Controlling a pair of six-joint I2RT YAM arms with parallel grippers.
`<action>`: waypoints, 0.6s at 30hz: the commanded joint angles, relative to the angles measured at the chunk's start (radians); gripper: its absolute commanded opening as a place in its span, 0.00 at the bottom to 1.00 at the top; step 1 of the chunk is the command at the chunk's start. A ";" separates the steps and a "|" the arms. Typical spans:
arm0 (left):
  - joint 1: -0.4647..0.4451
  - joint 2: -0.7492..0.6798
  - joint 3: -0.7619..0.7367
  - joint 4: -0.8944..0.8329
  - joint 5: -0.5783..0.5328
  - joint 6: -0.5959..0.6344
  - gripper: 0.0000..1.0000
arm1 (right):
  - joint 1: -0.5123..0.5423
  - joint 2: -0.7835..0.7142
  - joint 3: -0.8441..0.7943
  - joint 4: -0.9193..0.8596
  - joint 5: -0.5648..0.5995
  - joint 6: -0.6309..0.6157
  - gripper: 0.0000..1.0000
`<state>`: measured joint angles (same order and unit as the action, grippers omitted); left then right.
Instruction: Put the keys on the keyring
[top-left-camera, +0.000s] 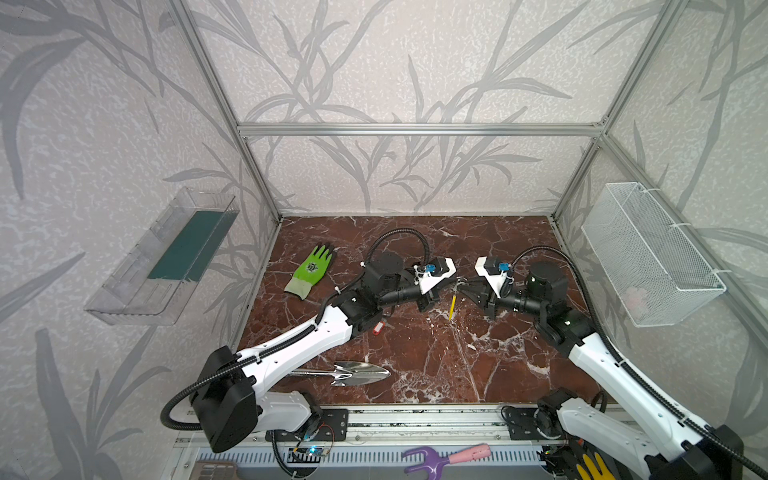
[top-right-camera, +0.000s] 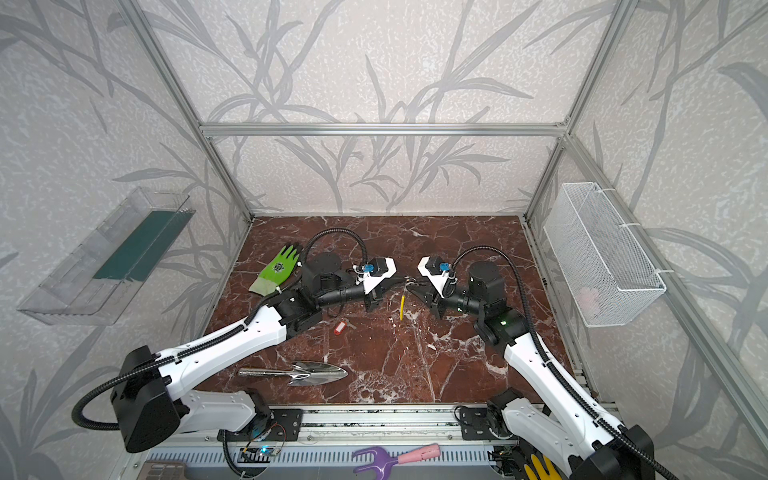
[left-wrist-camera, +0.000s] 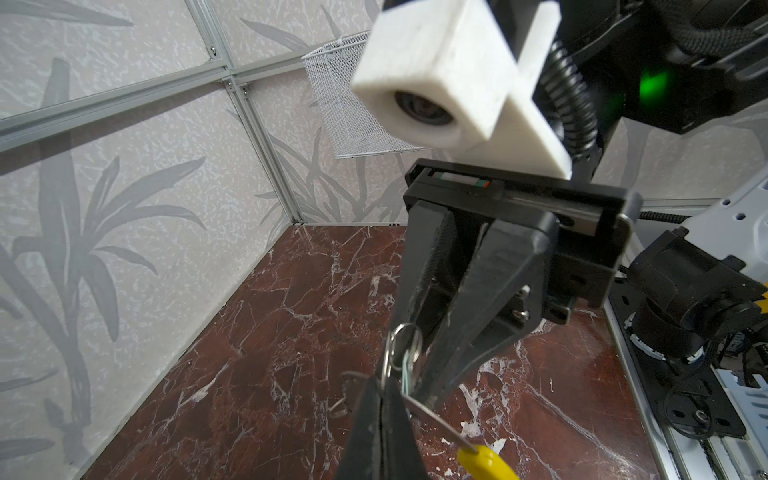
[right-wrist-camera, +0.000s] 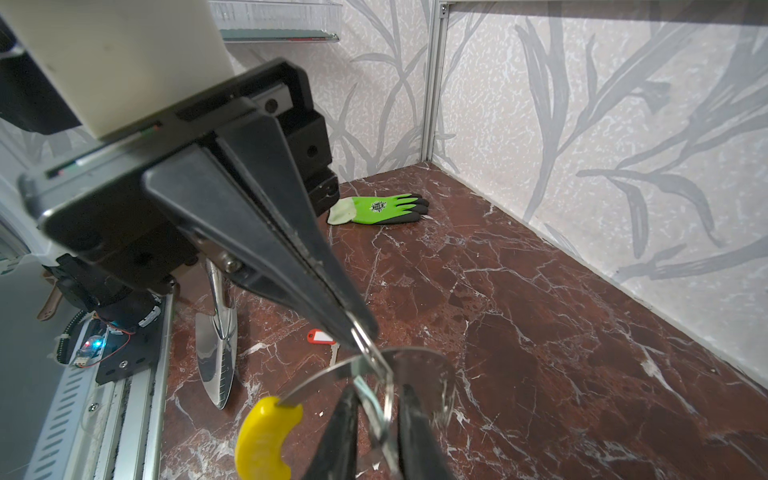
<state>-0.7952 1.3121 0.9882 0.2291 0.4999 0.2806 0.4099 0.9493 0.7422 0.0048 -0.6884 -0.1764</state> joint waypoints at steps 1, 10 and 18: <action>0.006 -0.039 -0.016 0.096 0.015 -0.043 0.00 | -0.008 0.006 -0.014 0.027 -0.036 -0.017 0.19; 0.006 -0.043 -0.064 0.179 0.021 -0.095 0.00 | -0.009 0.038 -0.014 0.083 -0.096 -0.007 0.23; 0.008 -0.059 -0.054 0.110 0.020 -0.042 0.00 | -0.018 -0.029 -0.041 0.102 -0.092 -0.018 0.27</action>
<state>-0.7906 1.2892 0.9314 0.3431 0.5095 0.2173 0.3992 0.9497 0.7109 0.0643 -0.7612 -0.1890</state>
